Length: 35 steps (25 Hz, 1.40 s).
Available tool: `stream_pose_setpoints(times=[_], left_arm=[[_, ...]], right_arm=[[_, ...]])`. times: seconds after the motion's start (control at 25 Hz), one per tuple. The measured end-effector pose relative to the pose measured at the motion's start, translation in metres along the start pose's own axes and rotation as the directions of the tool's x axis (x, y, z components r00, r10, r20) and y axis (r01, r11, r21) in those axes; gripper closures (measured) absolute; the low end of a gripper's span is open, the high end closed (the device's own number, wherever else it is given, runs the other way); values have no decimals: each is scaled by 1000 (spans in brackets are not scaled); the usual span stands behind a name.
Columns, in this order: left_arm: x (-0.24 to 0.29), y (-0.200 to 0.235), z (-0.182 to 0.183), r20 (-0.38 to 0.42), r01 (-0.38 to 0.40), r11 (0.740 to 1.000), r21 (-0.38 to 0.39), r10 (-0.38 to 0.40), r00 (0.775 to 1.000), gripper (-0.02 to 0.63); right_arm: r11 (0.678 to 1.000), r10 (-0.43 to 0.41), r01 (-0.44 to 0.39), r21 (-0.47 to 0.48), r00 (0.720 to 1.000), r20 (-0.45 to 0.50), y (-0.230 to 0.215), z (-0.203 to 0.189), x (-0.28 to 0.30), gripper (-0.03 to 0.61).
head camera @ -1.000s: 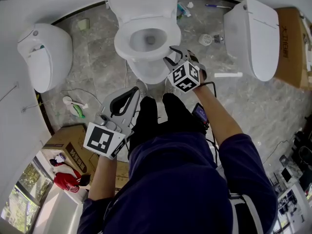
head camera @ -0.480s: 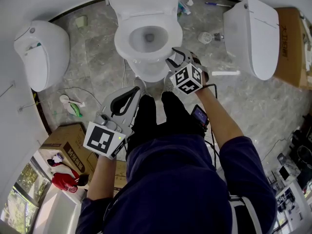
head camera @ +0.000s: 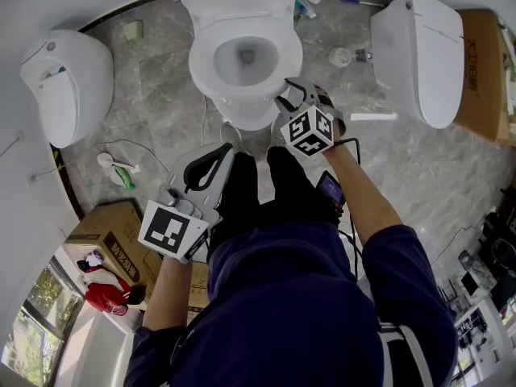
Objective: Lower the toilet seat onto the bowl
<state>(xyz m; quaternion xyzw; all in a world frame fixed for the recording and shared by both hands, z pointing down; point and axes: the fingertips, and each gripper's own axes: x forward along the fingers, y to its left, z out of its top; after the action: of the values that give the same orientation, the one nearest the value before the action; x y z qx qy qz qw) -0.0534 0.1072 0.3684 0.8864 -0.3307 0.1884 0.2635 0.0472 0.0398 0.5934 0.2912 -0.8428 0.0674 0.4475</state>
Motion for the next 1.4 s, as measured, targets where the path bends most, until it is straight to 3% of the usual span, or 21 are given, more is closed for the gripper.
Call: stream_pose_setpoints(times=[0.56,1.24,1.4], left_arm=[[-2,-2,-9,-14,13,1000,-6,-13,1000,611],[4,0,-11,9,40,999,-22,-39,999,611],[6,2,-12,-19,30,999,-19,-31,999,611]], right_arm=[[999,0,-2,-41,999,-46,16,-16,4,399],[995,98,-99,-10,993,-64,32,-29,8,388],[993,118,-119,-8,990,-71,35,-32,8,387]])
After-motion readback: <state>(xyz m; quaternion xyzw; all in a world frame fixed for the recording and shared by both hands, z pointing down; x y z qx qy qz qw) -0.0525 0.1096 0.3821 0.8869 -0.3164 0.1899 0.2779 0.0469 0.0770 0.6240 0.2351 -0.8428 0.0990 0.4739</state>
